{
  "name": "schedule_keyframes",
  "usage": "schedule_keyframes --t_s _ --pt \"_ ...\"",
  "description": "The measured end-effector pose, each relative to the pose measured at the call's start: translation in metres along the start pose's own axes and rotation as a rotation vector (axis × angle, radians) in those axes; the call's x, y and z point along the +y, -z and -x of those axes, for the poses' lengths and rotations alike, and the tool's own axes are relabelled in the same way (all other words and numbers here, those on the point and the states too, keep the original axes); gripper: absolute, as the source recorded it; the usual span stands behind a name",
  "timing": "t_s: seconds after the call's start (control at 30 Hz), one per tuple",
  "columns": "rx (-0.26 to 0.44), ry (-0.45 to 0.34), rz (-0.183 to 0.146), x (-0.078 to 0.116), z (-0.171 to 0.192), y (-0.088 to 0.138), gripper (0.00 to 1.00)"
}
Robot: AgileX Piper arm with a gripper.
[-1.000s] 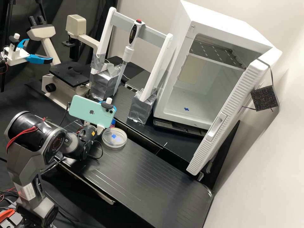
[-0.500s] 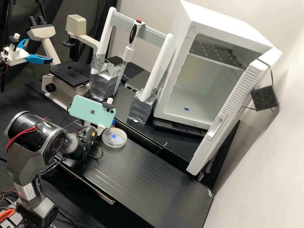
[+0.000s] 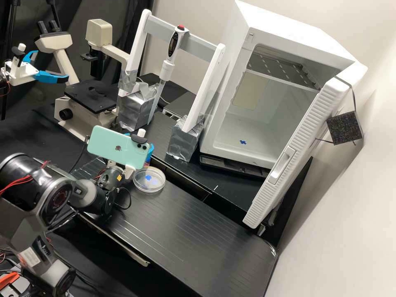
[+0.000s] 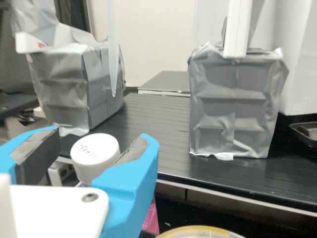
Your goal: Close the bottle
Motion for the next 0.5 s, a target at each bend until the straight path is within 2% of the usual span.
schedule_keyframes --t_s 0.1,0.2,0.27,0.3,0.33,0.37,0.4,0.43,0.5 --pt "0.015 -0.028 -0.007 0.004 0.012 0.001 1.0" --pt "0.071 -0.1 -0.003 0.007 0.028 0.007 1.0" --pt "0.108 -0.162 0.016 0.007 0.036 0.012 1.0" --pt "0.108 -0.221 0.018 0.008 0.042 0.012 1.0" --pt "0.12 -0.272 0.034 0.009 0.046 0.014 1.0" --pt "0.116 -0.313 0.032 0.008 0.05 0.014 1.0" --pt "0.111 -0.347 0.043 0.008 0.054 0.013 1.0" --pt "0.107 -0.37 0.059 0.008 0.057 0.013 1.0" --pt "0.091 -0.391 0.068 0.007 0.061 0.012 1.0"
